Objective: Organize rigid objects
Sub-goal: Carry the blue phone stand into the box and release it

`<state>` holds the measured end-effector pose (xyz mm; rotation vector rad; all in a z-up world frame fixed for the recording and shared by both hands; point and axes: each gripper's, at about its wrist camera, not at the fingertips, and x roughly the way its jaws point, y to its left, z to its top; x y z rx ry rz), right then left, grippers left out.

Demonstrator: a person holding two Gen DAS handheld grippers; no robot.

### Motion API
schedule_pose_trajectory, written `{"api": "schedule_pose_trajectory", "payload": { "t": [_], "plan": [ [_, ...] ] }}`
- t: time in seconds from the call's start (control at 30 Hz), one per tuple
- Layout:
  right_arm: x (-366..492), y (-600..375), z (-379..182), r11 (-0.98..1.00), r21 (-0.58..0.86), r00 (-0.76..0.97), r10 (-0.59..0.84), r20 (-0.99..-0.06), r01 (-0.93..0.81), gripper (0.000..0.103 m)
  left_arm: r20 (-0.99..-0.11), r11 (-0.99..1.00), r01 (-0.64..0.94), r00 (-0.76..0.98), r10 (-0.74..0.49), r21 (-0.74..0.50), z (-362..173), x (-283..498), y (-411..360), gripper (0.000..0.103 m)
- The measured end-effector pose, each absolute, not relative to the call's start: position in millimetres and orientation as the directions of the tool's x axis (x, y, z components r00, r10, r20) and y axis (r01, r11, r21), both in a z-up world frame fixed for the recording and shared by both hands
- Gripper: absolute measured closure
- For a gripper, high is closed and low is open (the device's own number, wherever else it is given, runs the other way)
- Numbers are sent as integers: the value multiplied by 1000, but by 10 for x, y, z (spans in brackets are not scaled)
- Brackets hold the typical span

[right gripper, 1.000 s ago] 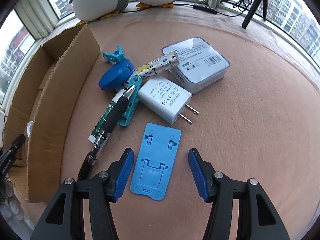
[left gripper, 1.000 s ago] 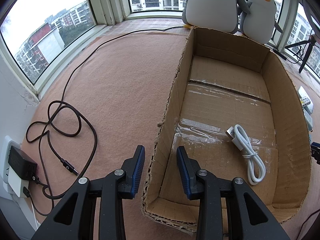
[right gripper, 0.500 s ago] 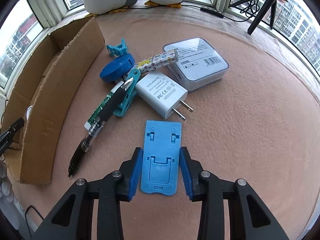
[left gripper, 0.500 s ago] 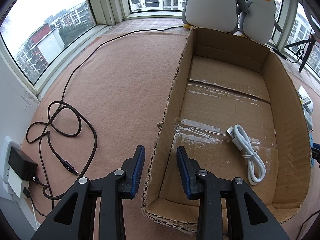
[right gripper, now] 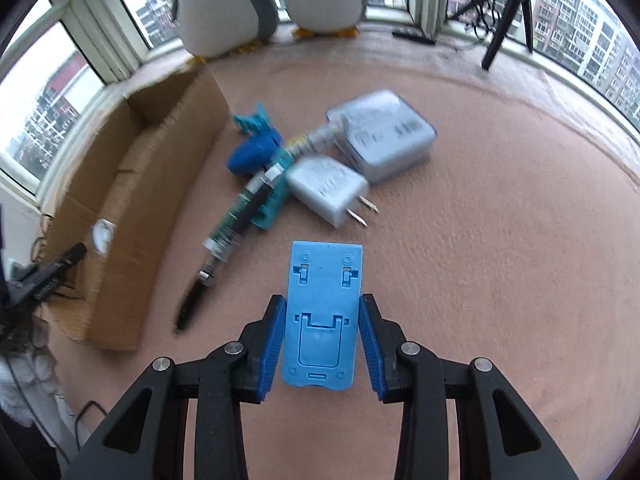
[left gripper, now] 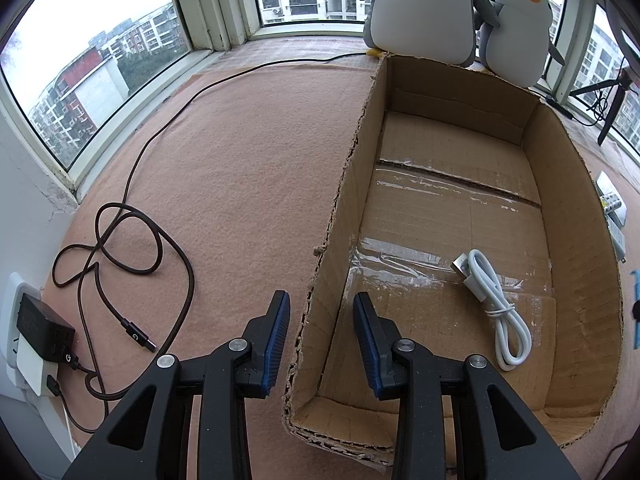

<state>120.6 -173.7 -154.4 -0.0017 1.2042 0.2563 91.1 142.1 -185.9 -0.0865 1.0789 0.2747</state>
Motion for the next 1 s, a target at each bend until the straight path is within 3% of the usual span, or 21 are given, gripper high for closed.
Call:
{"api": "schedule_pose_trajectory", "payload": {
  "t": [0.43,1.0],
  "plan": [
    [1335,-793,-919,894,172,413,353,-840,-414,70,-872,961,-265,451,189,72,-1865,880,1395,67],
    [1572,5,-1241,846,85,354,308,-883,-526,69,-870,961,-266,452,199,81,-1861,863,1371,67]
  ]
}}
